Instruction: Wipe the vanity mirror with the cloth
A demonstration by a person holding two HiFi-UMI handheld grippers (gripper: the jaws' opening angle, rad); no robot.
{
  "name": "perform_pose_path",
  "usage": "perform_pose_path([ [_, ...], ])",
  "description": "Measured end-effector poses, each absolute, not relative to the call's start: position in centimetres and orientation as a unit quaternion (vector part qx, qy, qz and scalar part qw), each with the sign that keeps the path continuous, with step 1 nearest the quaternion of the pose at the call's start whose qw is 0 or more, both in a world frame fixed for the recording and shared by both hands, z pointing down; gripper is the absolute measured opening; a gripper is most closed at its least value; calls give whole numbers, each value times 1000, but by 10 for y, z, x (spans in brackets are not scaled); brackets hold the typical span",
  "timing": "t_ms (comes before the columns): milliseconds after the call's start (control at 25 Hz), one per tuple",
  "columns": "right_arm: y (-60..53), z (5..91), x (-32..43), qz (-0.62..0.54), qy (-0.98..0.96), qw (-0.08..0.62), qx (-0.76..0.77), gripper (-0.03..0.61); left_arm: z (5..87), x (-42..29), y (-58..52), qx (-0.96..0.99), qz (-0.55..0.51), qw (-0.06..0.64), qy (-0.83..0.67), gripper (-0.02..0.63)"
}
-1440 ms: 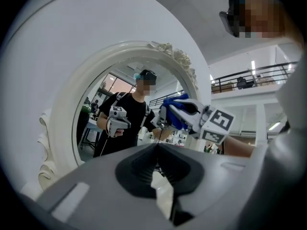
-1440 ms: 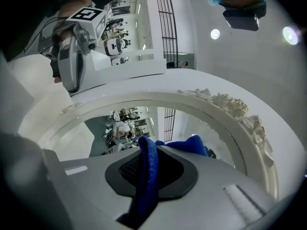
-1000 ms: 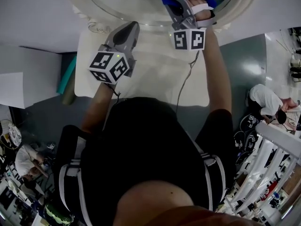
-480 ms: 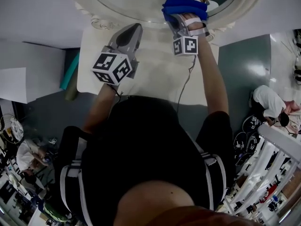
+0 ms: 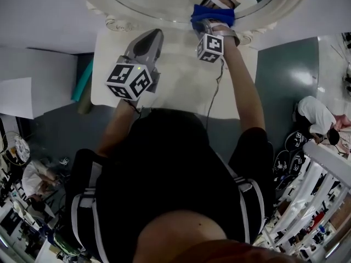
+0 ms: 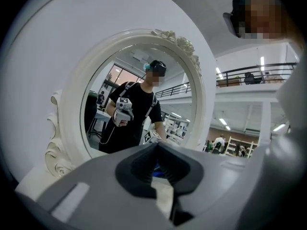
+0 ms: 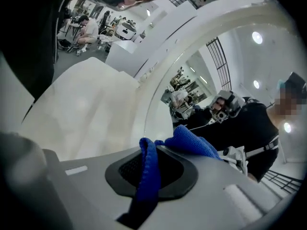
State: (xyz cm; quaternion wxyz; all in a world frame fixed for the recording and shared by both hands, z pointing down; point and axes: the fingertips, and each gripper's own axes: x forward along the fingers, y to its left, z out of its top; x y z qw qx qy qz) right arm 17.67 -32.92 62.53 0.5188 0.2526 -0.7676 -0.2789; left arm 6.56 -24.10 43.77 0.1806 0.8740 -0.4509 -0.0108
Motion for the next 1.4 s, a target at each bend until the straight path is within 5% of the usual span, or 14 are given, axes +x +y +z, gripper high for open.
perform_pose_path([
  [480, -317, 660, 182, -143, -726, 649, 175, 35, 441, 44, -217, 871, -15, 192, -452, 11],
  [800, -286, 678, 152, 49, -771, 629, 89, 37, 445, 15, -198, 865, -24, 205, -458, 11],
  [1120, -207, 676, 72, 202, -880, 423, 81, 38, 444, -13, -182, 864, -31, 212, -456, 11],
  [1400, -178, 564, 50, 266, -927, 42, 260, 38, 449, -28, -167, 871, -40, 221, -437, 11],
])
